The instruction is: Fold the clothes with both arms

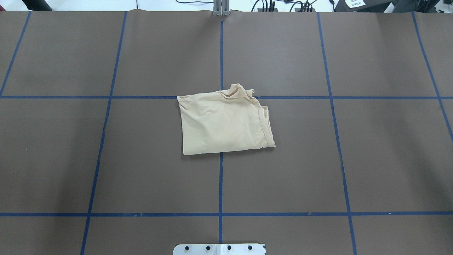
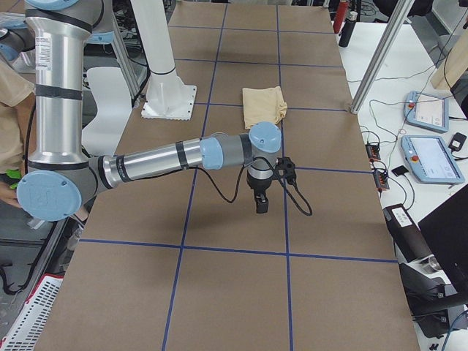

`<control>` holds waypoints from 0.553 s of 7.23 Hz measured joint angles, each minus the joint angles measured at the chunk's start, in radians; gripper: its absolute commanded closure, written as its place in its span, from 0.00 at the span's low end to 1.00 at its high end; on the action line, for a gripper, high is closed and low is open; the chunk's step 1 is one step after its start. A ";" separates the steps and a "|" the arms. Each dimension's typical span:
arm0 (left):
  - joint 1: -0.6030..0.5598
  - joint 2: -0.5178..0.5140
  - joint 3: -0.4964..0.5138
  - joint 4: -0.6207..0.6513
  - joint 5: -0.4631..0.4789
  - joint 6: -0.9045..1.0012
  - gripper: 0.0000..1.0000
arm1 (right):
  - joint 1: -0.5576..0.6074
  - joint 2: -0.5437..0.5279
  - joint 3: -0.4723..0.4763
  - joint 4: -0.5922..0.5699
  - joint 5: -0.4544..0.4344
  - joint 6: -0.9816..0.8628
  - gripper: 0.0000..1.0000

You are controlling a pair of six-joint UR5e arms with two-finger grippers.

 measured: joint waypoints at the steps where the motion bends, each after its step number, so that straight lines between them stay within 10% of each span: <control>1: 0.033 0.009 -0.031 0.001 -0.001 -0.024 0.00 | 0.000 -0.014 0.014 -0.002 0.001 0.001 0.00; 4: 0.059 0.043 -0.060 -0.004 -0.033 -0.041 0.00 | 0.003 -0.056 -0.003 -0.001 -0.003 0.000 0.00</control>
